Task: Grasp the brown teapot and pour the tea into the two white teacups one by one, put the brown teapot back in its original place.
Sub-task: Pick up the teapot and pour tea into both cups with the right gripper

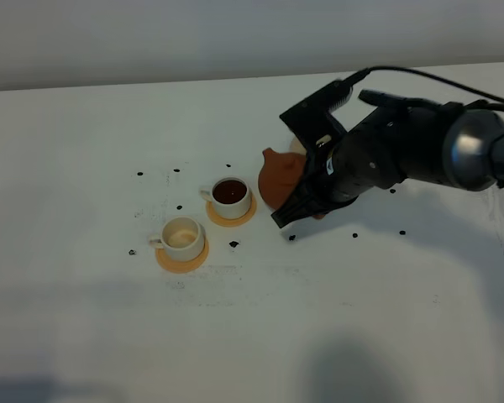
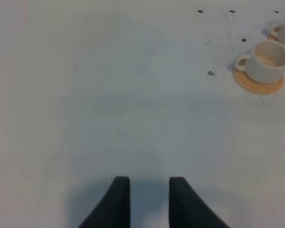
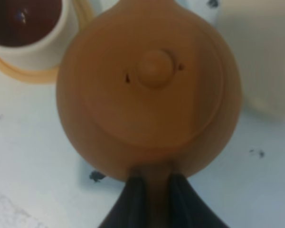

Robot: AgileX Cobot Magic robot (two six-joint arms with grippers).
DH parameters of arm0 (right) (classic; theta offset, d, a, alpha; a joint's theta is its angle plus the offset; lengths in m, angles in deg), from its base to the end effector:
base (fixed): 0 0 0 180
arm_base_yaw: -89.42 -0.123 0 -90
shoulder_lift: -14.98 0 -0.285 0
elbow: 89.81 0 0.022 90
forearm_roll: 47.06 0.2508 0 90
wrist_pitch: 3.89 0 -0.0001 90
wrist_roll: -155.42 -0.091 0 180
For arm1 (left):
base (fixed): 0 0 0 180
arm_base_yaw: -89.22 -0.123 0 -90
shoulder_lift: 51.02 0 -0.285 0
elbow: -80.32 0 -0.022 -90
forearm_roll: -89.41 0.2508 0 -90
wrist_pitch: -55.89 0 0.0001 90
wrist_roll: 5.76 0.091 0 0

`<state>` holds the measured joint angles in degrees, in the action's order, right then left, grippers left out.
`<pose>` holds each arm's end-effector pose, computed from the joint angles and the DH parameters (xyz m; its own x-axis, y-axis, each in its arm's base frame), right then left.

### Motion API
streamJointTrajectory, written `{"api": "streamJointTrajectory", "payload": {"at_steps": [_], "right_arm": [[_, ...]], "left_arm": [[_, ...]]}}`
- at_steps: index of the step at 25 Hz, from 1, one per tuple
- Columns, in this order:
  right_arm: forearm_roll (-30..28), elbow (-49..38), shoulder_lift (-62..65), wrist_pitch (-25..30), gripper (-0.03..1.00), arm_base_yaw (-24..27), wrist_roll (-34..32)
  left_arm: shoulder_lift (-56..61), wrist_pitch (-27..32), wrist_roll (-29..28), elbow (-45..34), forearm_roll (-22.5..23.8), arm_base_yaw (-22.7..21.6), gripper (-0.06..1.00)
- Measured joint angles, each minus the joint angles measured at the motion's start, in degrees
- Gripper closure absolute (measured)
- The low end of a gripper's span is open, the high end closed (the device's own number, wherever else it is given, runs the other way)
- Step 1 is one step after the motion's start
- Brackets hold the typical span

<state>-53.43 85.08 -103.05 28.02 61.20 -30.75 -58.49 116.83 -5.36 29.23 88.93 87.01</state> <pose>0.3501 0.1818 0.1736 -0.8037 -0.4164 -0.4250 -0.4395 0.8970 -0.0475 -0.0009 -0.0007 0.2647 -0.4921 -0.0161 -0.8704 -0.0308 0.9995 -0.0011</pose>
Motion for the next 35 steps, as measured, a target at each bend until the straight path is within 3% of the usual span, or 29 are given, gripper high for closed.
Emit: {"api": "streamJointTrajectory", "payload": {"at_steps": [5,15,23,27,35], "right_arm": [[-0.63,-1.99,5.19,1.32,0.87,-0.45,0.00],[-1.87,-13.82,15.16,-4.85,0.87,-7.56,-0.27],[-15.54,-14.48,15.90,-6.45,0.87,-15.07,-7.16],[-22.89,-13.99,13.82,-7.30,0.87,-15.43,-12.36],[-29.62,-9.32,6.84,-4.11,0.87,-15.43,-14.99]], "left_arm": [[0.00,0.00,0.00,0.00,0.00,0.00,0.72],[0.00,0.00,0.00,0.00,0.00,0.00,0.72],[0.00,0.00,0.00,0.00,0.00,0.00,0.72],[0.00,0.00,0.00,0.00,0.00,0.00,0.72],[0.00,0.00,0.00,0.00,0.00,0.00,0.72]]}}
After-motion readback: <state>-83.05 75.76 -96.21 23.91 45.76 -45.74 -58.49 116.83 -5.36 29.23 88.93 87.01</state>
